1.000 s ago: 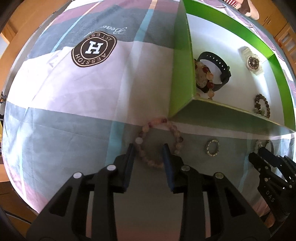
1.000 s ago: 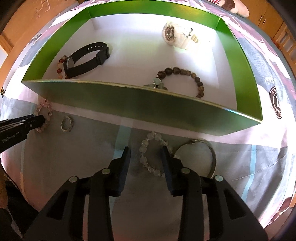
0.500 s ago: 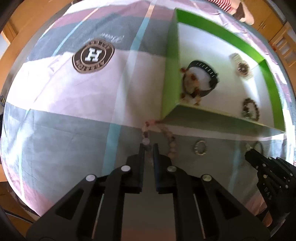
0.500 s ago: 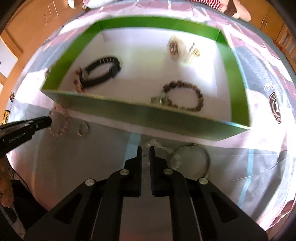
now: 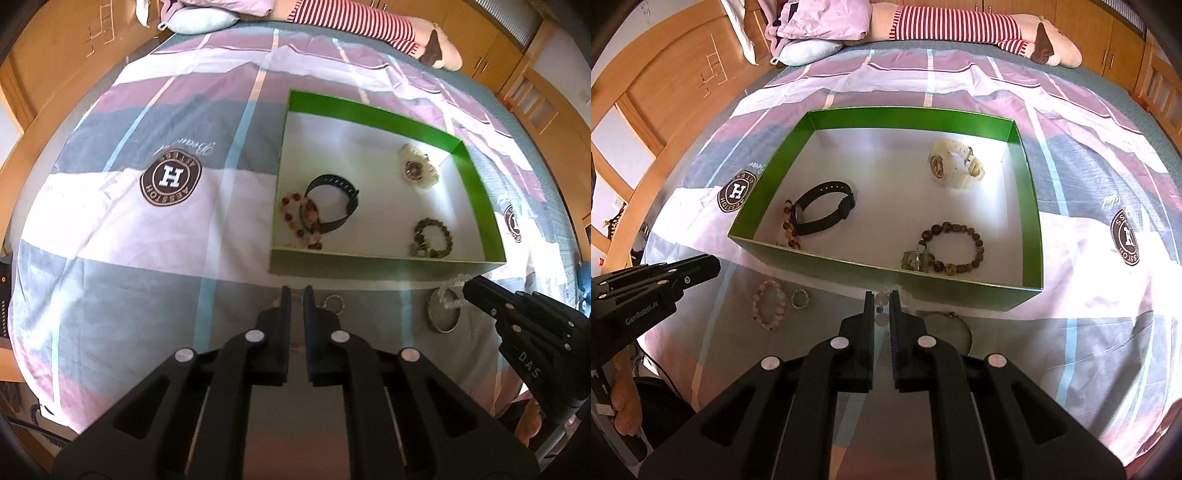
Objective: Organize jewelry
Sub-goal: 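Carry both bracelets over the green box and open both tools to drop them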
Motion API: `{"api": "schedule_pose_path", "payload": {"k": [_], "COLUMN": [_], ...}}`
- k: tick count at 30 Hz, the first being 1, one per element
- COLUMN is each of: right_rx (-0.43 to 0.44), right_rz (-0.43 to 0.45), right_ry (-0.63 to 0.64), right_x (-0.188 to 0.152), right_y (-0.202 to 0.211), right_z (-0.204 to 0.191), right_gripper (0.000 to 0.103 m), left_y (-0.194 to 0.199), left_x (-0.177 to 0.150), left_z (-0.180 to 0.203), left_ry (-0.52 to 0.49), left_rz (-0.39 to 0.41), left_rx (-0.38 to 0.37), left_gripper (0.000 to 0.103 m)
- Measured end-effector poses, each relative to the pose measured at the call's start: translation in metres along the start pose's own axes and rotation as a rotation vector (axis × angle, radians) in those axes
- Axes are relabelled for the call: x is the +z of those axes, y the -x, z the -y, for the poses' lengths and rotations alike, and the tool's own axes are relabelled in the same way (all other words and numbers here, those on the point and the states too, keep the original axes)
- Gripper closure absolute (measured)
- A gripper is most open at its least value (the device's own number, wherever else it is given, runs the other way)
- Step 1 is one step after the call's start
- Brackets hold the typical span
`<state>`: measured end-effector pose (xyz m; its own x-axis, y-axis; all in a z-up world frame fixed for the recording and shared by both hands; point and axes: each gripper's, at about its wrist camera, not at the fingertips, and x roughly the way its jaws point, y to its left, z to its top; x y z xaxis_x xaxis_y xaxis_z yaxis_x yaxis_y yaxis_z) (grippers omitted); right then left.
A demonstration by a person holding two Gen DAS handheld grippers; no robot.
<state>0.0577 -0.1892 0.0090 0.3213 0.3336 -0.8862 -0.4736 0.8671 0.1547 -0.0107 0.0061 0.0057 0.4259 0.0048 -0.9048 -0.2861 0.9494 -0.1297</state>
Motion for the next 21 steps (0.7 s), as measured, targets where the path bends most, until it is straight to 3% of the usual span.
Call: {"api": "schedule_pose_path", "payload": {"k": [6, 10, 13, 14, 15, 19, 21], "right_rx": [-0.006, -0.007, -0.008, -0.006, -0.003, -0.001, -0.003], "right_rz": [-0.030, -0.039, -0.045, -0.047, -0.048, -0.050, -0.054], "right_ry": [0.000, -0.001, -0.004, -0.005, -0.007, -0.002, -0.001], "right_x": [-0.005, -0.006, -0.006, -0.006, -0.006, -0.007, -0.007], "right_y": [-0.008, -0.012, -0.013, -0.014, -0.014, -0.013, -0.014], "right_z": [0.001, 0.002, 0.002, 0.003, 0.003, 0.003, 0.003], "right_gripper": [0.096, 0.096, 0.096, 0.096, 0.096, 0.096, 0.096], "left_y": [-0.007, -0.027, -0.051, -0.061, -0.065, -0.087, -0.092], "left_x": [0.000, -0.005, -0.010, -0.011, -0.012, -0.015, -0.016], "left_z": [0.007, 0.004, 0.000, -0.002, -0.004, -0.010, -0.012], "left_ry": [-0.019, -0.032, -0.041, -0.039, -0.036, -0.011, 0.001], "left_rz": [-0.014, -0.073, -0.139, -0.164, -0.176, -0.240, -0.244], "left_rx": [0.009, 0.057, 0.088, 0.100, 0.104, 0.091, 0.098], "left_gripper": [0.097, 0.094, 0.082, 0.073, 0.073, 0.074, 0.088]}}
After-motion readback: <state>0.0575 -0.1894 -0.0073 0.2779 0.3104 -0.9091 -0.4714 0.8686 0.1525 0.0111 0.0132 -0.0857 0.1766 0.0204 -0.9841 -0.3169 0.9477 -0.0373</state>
